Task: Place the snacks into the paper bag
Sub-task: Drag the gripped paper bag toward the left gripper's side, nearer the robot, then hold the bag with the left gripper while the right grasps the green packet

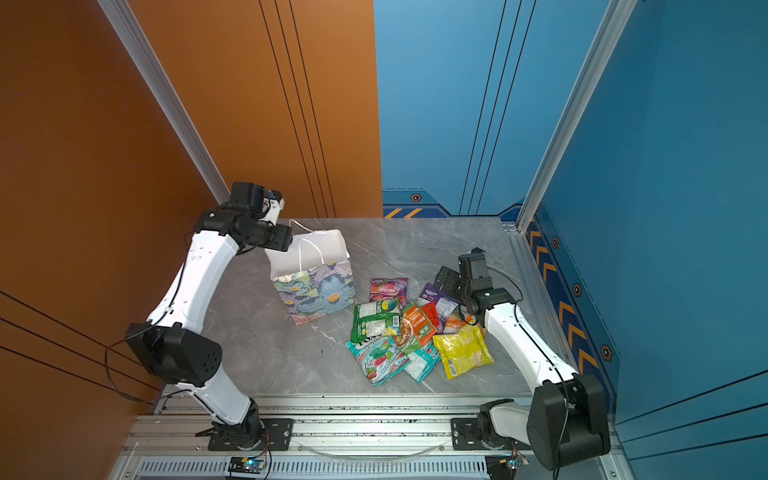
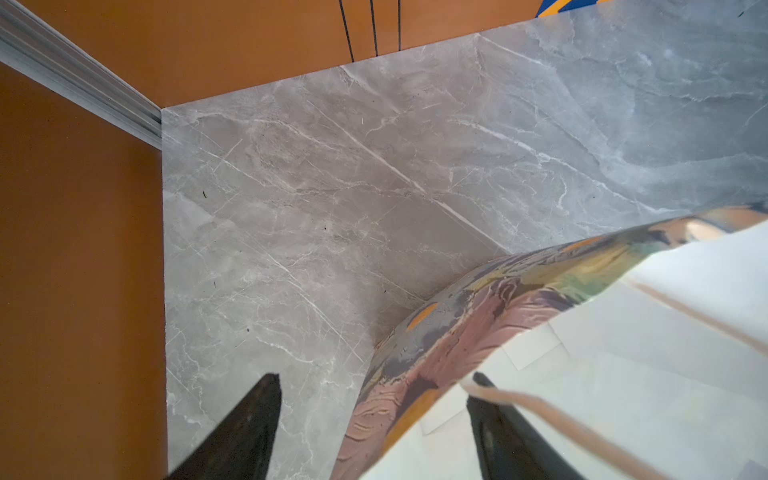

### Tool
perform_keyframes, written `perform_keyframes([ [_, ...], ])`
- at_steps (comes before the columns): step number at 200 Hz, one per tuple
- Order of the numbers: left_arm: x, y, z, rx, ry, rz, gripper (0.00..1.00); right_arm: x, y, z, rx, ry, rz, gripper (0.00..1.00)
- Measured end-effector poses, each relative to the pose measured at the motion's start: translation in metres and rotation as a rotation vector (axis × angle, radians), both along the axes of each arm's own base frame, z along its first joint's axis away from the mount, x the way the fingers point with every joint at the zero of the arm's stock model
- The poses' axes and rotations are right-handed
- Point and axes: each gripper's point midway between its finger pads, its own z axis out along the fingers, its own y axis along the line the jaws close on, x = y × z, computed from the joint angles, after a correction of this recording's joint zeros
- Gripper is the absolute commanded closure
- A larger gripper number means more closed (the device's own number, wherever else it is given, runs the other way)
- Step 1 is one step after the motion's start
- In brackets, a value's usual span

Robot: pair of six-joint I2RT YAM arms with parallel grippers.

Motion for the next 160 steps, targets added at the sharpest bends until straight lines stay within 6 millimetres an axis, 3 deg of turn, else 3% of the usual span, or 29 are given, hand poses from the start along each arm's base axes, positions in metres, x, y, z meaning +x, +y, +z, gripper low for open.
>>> perform_keyframes([
  [31,0.007,0.001,-0.006,0.003,0.027,0.003,0.53,0.001,0.001,0.001,0.003,-0.005,0.002,0.05],
  [50,0.008,0.001,-0.008,0.000,0.036,0.009,0.74,0.001,0.001,0.001,0.004,-0.005,0.003,0.06],
  [74,0.006,0.002,-0.009,-0.005,0.045,0.018,0.90,0.000,0.002,0.000,0.006,-0.004,0.006,0.08],
  [101,0.002,0.004,-0.010,-0.026,0.052,0.035,0.95,0.000,0.006,0.000,0.024,0.003,0.025,0.11],
  [127,-0.014,0.005,-0.010,-0.091,0.066,0.071,1.00,0.006,0.019,-0.003,0.055,0.025,0.064,0.16],
  [160,-0.037,-0.004,-0.013,-0.192,0.093,0.120,1.00,0.021,0.070,0.001,0.097,0.080,0.219,0.21],
])
